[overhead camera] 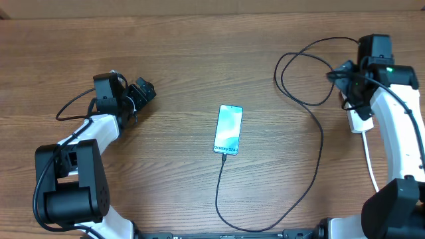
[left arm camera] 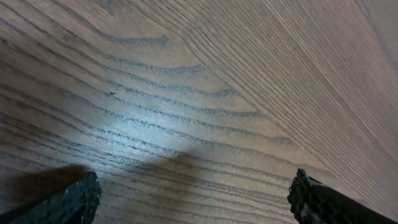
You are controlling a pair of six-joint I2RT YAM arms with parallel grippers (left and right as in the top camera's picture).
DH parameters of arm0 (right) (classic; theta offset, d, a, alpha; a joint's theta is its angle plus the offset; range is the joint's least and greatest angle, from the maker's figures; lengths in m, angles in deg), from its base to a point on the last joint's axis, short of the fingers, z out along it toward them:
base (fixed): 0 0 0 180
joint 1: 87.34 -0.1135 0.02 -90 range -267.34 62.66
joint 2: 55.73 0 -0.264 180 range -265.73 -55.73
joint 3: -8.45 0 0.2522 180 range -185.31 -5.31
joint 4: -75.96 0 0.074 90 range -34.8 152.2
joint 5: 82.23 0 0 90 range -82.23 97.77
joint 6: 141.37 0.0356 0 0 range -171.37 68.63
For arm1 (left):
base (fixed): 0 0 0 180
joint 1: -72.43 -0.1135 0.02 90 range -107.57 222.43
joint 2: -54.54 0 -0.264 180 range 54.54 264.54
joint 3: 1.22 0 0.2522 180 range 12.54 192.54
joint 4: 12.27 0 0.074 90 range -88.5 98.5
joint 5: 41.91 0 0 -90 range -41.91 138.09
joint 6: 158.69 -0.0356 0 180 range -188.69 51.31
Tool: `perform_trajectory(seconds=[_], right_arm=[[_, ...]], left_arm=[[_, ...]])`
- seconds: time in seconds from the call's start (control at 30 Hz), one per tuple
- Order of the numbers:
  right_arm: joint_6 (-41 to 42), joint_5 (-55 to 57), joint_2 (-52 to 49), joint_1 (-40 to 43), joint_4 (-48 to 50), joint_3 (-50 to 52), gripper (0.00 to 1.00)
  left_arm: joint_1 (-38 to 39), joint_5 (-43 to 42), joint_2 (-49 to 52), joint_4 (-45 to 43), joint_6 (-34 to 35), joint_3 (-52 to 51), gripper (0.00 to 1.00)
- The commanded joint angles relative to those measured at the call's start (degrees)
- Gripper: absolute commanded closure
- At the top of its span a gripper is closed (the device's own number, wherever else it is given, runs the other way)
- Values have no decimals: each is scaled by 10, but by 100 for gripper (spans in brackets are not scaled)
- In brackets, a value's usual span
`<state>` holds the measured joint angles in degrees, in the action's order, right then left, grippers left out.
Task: Plug charger to phone and switch on socket
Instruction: 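Position the right gripper over the power strip's switch end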
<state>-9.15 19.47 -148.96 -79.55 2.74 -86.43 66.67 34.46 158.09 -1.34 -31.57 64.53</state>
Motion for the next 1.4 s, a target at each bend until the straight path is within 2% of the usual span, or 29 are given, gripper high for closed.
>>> perform_trajectory(seconds=[0.0, 0.2, 0.57, 0.83, 1.2, 1.37], right_arm=[[15, 47, -5, 23, 2, -5, 0], [16, 47, -26, 61, -3, -2, 0], [30, 49, -130, 93, 11, -2, 0], [62, 63, -135, 115, 23, -1, 0], [62, 74, -135, 116, 128, 57, 0], [63, 74, -135, 118, 139, 63, 0]], left_arm=[[-2, 7, 3, -2, -11, -1, 1], [-2, 7, 3, -2, -11, -1, 1], [-2, 7, 3, -2, -11, -1, 1], [-2, 7, 3, -2, -11, -1, 0], [-2, 7, 3, -2, -11, -1, 1], [-2, 7, 3, -2, -11, -1, 1]])
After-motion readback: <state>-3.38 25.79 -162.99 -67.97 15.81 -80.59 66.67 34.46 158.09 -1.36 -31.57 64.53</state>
